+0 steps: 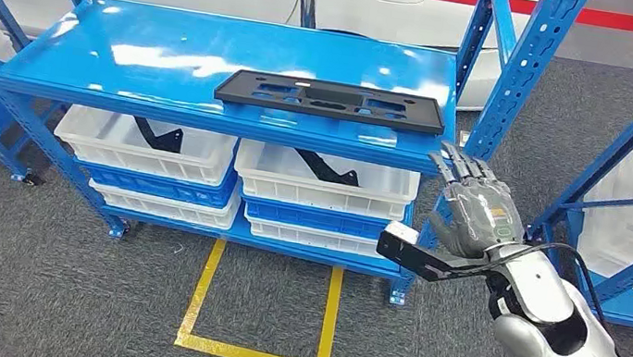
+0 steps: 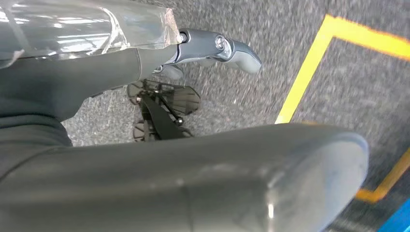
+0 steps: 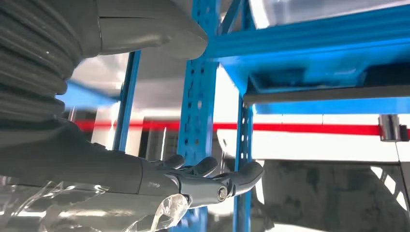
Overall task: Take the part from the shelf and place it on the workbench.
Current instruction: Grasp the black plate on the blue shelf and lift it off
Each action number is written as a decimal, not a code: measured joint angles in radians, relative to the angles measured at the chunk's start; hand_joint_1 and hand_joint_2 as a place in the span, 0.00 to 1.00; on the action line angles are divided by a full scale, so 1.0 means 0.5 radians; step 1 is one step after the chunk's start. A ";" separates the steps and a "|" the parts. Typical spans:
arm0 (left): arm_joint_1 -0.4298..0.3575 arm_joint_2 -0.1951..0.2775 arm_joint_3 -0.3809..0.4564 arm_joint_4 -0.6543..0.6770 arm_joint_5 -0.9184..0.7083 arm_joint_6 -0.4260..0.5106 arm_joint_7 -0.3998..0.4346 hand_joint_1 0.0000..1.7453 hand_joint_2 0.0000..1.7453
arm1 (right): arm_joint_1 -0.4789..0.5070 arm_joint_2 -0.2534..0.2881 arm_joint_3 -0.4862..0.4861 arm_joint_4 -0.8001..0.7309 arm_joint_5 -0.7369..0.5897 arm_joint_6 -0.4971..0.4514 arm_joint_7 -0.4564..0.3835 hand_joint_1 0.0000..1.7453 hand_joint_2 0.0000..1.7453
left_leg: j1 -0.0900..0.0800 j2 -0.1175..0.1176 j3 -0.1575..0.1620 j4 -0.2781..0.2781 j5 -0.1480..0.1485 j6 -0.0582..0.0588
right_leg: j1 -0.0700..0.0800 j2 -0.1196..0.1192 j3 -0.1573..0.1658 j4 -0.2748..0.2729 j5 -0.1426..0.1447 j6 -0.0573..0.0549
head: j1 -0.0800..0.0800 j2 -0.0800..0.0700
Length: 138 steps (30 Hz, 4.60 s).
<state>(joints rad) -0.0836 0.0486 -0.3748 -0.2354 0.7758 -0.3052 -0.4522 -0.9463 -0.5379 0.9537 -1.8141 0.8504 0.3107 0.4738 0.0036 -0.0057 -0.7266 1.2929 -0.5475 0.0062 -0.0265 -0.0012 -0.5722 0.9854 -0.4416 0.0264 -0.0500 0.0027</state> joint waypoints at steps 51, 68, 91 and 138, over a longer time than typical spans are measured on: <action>-0.095 -0.033 -0.384 0.000 -0.044 0.057 0.054 0.00 0.00 | -0.128 0.277 0.406 0.182 0.670 -0.221 -0.155 0.00 1.00 | 0.017 -0.034 0.537 -0.701 0.124 0.086 | -0.004 0.011 -0.217 0.143 0.058 0.080 | 0.008 0.000; -0.078 -0.034 -0.394 0.001 -0.027 0.057 0.056 0.00 0.00 | -0.110 0.234 0.399 0.195 0.620 -0.149 -0.017 0.00 1.00 | 0.018 -0.001 0.184 -0.597 0.296 0.016 | 0.000 0.028 0.158 -0.042 -0.101 0.035 | -0.008 -0.001; -0.090 -0.031 -0.431 0.001 0.026 0.120 0.071 0.00 0.00 | 0.000 0.008 0.255 0.237 0.250 0.213 0.293 0.00 1.00 | -0.032 -0.022 0.109 -0.191 0.024 0.054 | 0.038 -0.016 -0.004 -0.055 0.045 -0.046 | -0.007 -0.001; -0.095 -0.030 -0.433 0.001 0.111 0.145 -0.021 0.00 1.00 | 0.063 -0.077 0.191 0.268 0.357 0.090 0.330 1.00 1.00 | 0.011 -0.004 0.344 -0.667 0.261 0.097 | 0.010 0.000 -0.261 0.530 -0.239 0.094 | 0.001 0.000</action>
<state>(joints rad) -0.1308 0.0335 -0.5914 -0.2347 0.8314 -0.2325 -0.4628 -0.9145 -0.5765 1.0492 -1.6801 1.0287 0.3559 0.6386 0.0092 -0.0076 -0.5547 0.9597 -0.4169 0.0547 -0.0215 -0.0014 -0.7028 1.2503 -0.5613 0.0732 -0.0495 0.0025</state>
